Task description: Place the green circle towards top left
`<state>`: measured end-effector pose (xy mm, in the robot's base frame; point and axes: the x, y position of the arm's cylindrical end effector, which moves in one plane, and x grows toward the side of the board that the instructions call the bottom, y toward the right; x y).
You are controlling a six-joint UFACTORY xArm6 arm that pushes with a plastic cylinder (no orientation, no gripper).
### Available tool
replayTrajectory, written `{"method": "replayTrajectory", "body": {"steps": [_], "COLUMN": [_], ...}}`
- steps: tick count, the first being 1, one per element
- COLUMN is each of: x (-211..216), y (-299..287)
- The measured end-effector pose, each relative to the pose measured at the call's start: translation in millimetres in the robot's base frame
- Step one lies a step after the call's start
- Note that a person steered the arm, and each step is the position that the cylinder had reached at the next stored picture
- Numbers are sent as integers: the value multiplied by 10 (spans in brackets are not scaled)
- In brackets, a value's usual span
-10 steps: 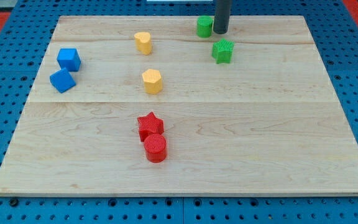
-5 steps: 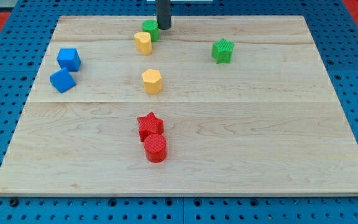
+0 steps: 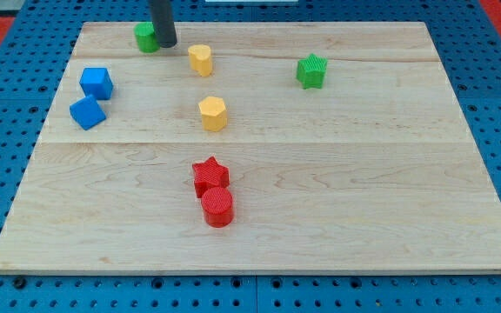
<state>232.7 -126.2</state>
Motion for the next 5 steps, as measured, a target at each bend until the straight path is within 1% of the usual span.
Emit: {"method": "replayTrajectory", "body": {"steps": [1,2,3,4,5], "x": [-176,-150,-151,-78,93], "y": [8,-334,-476,-422,-209]}}
